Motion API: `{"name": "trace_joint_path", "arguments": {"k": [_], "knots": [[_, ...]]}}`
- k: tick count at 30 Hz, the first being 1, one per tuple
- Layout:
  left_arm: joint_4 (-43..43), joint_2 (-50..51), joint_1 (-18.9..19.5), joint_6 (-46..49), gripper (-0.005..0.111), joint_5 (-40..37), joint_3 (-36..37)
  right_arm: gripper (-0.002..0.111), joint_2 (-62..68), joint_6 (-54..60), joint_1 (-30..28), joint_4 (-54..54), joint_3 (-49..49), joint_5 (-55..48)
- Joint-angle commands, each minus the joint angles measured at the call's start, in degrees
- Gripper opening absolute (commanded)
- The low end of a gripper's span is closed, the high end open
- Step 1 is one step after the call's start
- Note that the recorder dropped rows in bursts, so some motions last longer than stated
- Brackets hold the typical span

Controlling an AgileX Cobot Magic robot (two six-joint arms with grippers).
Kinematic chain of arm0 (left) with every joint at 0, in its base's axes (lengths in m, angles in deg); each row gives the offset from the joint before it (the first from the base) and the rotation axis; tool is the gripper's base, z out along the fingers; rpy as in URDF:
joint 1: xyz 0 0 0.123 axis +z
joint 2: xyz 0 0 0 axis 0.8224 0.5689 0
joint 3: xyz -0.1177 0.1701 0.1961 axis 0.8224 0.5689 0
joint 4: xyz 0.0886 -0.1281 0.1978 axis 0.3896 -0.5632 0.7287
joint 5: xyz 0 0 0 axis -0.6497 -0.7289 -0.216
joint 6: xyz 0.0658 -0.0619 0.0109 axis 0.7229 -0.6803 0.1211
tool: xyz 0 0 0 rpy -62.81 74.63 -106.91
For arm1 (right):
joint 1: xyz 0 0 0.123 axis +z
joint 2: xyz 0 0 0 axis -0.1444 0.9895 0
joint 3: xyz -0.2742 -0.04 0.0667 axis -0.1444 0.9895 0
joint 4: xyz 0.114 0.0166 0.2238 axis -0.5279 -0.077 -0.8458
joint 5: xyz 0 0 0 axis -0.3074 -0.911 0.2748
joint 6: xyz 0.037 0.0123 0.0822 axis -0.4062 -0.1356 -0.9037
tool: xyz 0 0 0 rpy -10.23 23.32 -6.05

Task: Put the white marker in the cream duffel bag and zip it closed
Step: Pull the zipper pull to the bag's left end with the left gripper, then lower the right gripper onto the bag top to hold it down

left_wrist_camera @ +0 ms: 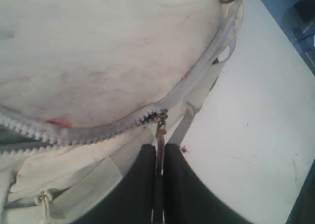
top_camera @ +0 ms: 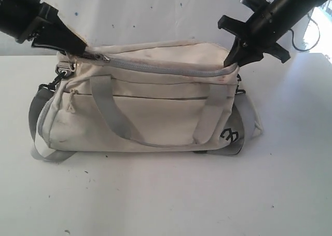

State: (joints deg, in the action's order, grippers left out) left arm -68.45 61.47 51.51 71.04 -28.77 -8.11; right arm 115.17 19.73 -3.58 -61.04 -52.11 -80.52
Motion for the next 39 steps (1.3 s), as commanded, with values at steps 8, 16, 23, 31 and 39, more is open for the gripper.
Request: {"name": "trace_joint_path", "arguments": {"k": [8, 16, 23, 31, 39], "knots": [[-6.56, 0.79, -6.64, 9.22, 0.000, -0.05, -0.17, 0.011, -0.39, 11.25, -1.11, -3.56, 0.08, 2.13], [-14.87, 0.91, -6.64, 11.58, 0.000, -0.05, -0.17, 0.069, -0.50, 11.86, -1.11, -4.55, -0.14, 2.22], [-14.53, 0.91, -6.64, 6.49, 0.000, -0.05, -0.17, 0.065, -2.97, 23.82, -0.22, -8.39, -0.14, 5.90], [-8.34, 0.91, -6.64, -1.30, 0.000, -0.05, -0.17, 0.065, -5.13, 22.23, -0.22, -6.06, -0.14, 2.13], [-7.03, 0.91, -6.64, -1.30, 0.000, -0.05, -0.17, 0.065, -5.47, -2.19, -0.22, 16.49, -0.14, 2.13]]}}
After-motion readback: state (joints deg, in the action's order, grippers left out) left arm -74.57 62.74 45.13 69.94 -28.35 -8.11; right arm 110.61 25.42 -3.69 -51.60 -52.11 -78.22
